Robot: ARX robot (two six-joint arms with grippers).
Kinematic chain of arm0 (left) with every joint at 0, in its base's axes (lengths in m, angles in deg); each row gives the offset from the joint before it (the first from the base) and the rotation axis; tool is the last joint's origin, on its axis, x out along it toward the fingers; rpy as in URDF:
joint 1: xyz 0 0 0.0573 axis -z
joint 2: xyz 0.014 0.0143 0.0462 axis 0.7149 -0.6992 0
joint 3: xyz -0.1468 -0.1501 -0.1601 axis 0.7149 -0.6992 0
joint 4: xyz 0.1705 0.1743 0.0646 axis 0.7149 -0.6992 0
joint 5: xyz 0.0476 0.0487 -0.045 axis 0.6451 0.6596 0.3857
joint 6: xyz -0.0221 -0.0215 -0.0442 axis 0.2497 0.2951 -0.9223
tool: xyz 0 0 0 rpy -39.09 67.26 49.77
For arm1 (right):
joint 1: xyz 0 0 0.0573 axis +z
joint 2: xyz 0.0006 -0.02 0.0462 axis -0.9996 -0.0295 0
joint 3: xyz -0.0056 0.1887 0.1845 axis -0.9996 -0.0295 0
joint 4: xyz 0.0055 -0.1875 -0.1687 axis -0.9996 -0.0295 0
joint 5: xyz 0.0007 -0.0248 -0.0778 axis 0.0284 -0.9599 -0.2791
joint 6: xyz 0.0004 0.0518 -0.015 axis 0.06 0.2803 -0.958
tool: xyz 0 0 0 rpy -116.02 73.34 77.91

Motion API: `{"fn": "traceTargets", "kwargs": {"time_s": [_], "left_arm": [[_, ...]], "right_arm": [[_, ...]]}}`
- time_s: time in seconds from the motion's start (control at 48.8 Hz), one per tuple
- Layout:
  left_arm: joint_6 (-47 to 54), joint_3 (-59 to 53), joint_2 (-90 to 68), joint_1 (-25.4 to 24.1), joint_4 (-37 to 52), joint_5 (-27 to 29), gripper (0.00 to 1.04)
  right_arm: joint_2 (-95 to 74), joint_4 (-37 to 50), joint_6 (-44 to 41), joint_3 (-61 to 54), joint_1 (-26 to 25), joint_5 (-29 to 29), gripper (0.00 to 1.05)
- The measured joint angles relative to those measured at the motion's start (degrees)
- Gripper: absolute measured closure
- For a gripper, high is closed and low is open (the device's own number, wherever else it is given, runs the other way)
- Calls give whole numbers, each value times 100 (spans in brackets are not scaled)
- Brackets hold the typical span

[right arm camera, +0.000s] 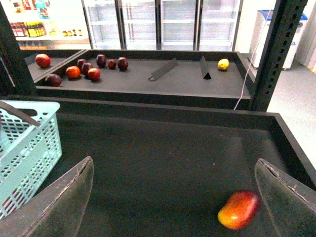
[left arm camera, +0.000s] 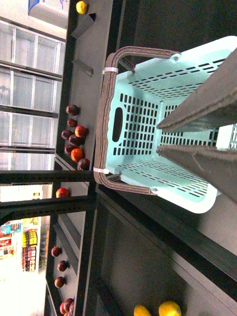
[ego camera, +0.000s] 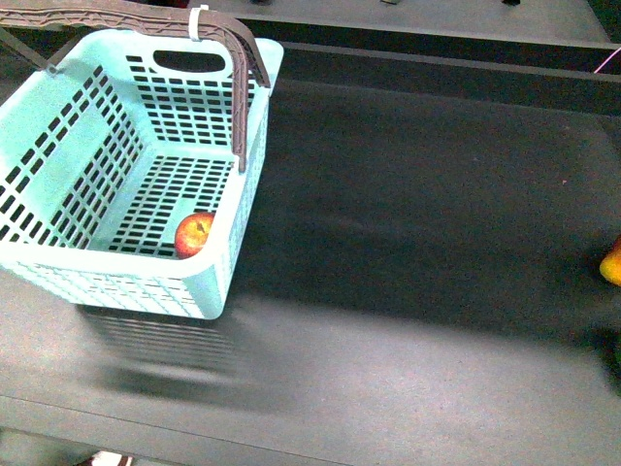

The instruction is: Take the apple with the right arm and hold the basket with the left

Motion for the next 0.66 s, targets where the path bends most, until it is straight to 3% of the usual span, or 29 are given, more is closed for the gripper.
{"fn": "traceTargets", "kwargs": {"time_s": [0.082, 0.451, 0.656], "left_arm": [[0, 0, 0, 0, 0, 0, 68], [0, 0, 0, 0, 0, 0, 8], [11, 0, 0, 0, 0, 0, 7]], "right_arm": [[0, 0, 0, 0, 0, 0, 9], [0, 0, 0, 0, 0, 0, 9], [0, 0, 0, 0, 0, 0, 9]]}}
